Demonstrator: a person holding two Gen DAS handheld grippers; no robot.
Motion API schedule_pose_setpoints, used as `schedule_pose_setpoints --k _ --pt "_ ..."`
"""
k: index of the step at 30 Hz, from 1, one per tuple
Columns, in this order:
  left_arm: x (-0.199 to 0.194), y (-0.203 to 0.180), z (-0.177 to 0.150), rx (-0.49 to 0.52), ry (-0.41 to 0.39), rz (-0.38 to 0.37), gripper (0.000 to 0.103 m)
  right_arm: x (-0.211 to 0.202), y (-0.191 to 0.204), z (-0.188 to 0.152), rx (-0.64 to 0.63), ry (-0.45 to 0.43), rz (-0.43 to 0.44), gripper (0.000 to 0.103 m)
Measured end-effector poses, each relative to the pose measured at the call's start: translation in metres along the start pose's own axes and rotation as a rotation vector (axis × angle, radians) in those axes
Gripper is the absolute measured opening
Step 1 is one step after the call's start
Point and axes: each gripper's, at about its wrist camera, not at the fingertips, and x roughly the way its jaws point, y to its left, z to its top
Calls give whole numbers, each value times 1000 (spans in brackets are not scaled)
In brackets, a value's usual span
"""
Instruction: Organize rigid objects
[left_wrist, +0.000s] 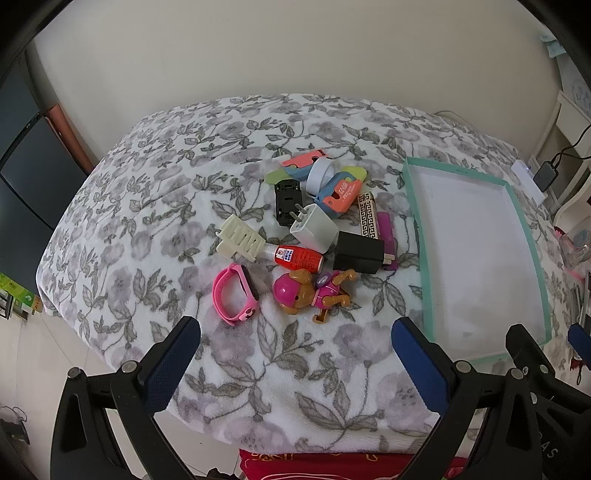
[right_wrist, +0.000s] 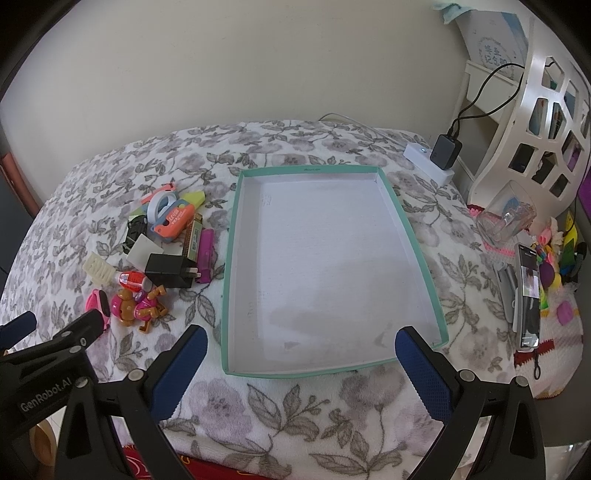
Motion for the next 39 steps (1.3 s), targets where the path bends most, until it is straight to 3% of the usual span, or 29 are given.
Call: schedule_pose_setpoints --k 4,6,9,16,23,32,39 --pt "2 7 6 9 18 -39 103 0 4 2 -10 5 19 103" --pt "2 16 15 25 19 0 103 -3 8 11 -33 3 31 103" --pt "-8 48 39 -29 -6 24 103 -9 21 31 -53 -9 59 103" --pt "-12 115 73 -124 -25 88 103 -5 81 60 -135 14 131 103" --pt "35 133 68 -160 71 68 103 37 127 59 -140 146 183 103" --pt "101 139 46 -175 210 51 102 94 159 44 -154 285 174 103" --pt "136 137 36 -166 269 31 86 124 171 31 -157 367 181 100"
